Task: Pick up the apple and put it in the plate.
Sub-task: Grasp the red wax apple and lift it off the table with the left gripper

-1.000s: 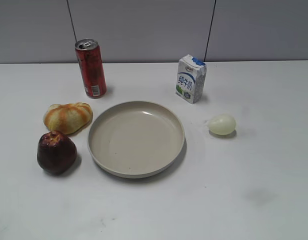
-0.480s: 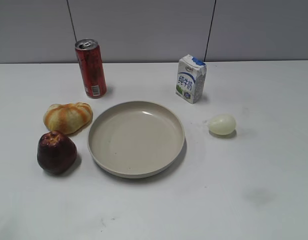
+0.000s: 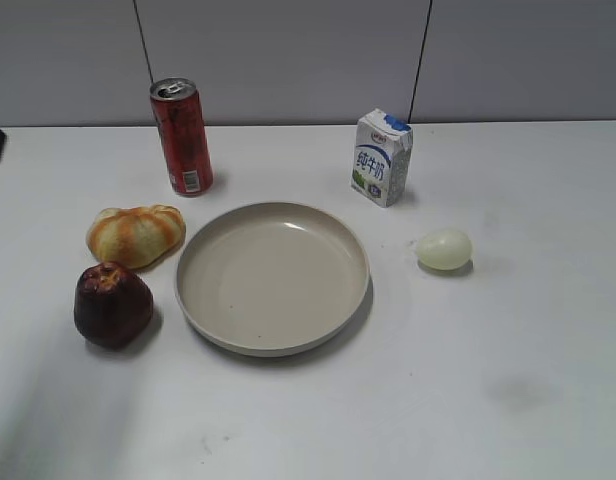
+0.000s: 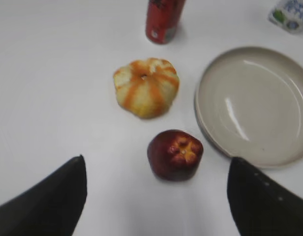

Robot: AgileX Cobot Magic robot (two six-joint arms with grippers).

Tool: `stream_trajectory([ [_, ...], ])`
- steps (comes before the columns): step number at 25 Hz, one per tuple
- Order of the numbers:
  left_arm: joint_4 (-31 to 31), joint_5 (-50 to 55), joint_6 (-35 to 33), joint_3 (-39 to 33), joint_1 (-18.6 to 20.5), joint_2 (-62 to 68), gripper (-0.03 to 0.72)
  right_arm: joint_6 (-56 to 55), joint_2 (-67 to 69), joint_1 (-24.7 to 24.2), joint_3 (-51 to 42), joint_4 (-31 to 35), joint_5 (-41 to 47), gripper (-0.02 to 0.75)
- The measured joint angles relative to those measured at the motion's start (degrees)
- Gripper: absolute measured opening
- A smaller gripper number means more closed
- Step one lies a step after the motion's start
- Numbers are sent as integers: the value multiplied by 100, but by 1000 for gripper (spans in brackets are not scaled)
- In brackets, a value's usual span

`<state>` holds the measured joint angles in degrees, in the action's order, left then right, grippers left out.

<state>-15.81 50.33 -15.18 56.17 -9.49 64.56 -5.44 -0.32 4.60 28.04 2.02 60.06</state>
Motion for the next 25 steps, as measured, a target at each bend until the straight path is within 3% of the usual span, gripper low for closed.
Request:
stream_trajectory([
  [5, 290, 112, -19, 288, -797, 1259, 689, 0, 0, 0, 0, 0, 0, 571],
  [8, 415, 69, -19, 305, -1045, 1915, 689, 0, 0, 0, 0, 0, 0, 571],
  [25, 591, -581, -19, 306, -1181, 3607, 692, 0, 0, 0, 0, 0, 0, 571],
])
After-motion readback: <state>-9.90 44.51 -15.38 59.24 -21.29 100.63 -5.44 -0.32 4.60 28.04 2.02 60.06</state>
